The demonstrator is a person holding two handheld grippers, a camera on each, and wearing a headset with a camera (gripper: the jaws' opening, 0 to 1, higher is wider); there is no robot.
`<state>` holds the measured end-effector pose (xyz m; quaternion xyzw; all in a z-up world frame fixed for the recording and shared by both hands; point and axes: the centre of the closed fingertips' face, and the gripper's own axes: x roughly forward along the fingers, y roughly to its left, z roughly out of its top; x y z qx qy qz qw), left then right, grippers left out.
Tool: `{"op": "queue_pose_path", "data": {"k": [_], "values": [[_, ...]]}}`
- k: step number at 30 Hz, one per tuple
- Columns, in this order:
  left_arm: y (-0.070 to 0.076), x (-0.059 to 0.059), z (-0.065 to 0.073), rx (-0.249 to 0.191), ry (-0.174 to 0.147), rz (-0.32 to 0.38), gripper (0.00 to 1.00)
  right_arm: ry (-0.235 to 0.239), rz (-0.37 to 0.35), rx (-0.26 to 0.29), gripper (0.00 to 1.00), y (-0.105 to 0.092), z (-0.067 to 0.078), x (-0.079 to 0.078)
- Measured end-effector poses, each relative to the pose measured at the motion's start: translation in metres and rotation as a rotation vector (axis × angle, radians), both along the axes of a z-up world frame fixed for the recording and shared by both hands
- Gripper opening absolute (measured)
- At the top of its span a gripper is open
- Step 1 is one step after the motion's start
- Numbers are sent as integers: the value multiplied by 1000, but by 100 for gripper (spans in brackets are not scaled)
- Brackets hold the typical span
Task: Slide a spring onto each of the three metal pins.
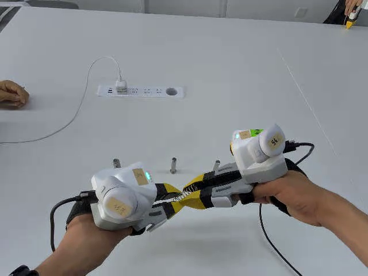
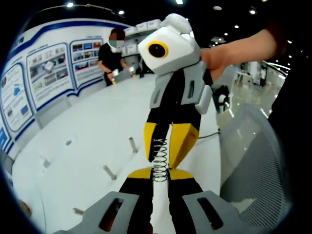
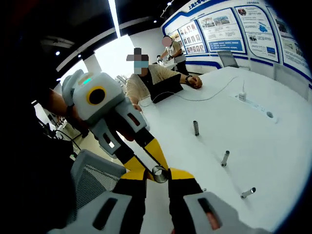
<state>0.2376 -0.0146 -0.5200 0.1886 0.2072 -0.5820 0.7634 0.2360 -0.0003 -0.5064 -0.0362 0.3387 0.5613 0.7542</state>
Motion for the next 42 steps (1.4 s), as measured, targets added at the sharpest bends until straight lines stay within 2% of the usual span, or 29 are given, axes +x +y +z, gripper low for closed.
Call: {"op": "queue_pose_path", "data": {"k": [5,10,13,17,31,42], "values": [[-1,-1,3,-6,-4,-13,10,-13,48,-16,18,0,4,0],[-3,-4,5,-11,-4,-35,10,-35,134,-66,18,0,2,-6],[-4,-7,5,-9,-5,-52,10,-61,173,-84,14,-2,0,-6],[-5,-8,5,-7,-2,-67,10,-48,189,-82,13,-2,-2,-8],[-6,-13,-1,2,20,-104,10,-100,281,-130,12,-4,-9,-16],[-6,-13,-7,-12,43,-82,11,-96,282,-135,12,-3,-13,-16]]}}
